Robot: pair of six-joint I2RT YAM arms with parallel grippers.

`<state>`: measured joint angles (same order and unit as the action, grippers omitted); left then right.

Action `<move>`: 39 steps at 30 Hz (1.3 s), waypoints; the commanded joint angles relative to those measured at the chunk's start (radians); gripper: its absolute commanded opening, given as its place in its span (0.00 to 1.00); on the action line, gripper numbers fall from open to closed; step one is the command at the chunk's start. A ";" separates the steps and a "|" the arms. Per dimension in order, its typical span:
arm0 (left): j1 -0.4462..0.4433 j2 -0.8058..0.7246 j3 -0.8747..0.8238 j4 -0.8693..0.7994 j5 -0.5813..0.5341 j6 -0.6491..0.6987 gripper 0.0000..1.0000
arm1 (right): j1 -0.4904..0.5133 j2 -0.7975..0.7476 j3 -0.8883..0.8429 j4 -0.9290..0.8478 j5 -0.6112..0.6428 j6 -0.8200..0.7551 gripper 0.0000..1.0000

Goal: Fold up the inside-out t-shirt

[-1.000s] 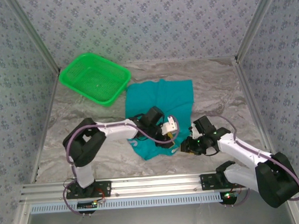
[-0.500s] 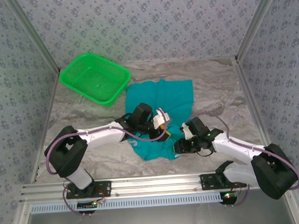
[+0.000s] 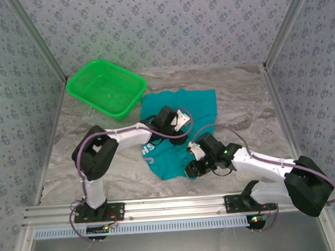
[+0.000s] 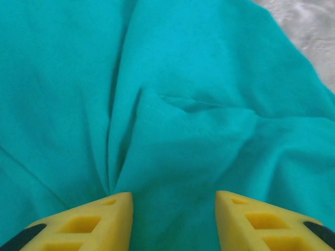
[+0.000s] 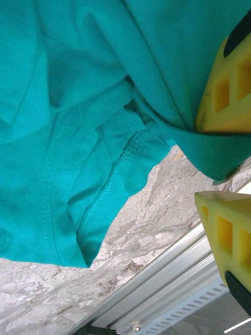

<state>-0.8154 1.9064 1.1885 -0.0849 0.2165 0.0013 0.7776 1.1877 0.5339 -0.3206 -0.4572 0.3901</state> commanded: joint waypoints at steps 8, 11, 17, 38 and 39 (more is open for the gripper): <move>-0.004 0.086 0.068 -0.071 -0.011 -0.031 0.45 | -0.006 -0.022 0.024 -0.121 0.104 0.023 0.13; -0.003 0.090 0.074 -0.074 -0.011 -0.025 0.45 | -0.003 -0.029 0.024 -0.155 0.137 0.038 0.01; -0.003 0.106 0.090 -0.087 -0.029 -0.018 0.44 | 0.064 -0.076 0.132 -0.472 0.692 0.252 0.00; -0.034 -0.050 0.118 -0.073 0.071 0.089 0.46 | 0.179 -0.037 0.097 -0.696 0.856 0.781 0.22; -0.053 -0.070 0.114 -0.074 0.078 0.114 0.46 | 0.157 -0.080 0.089 -0.681 0.804 0.743 0.29</move>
<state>-0.8268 1.9411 1.2896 -0.1581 0.2428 0.0425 0.9600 1.1854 0.6445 -0.9894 0.4522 1.1584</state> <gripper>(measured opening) 0.462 0.269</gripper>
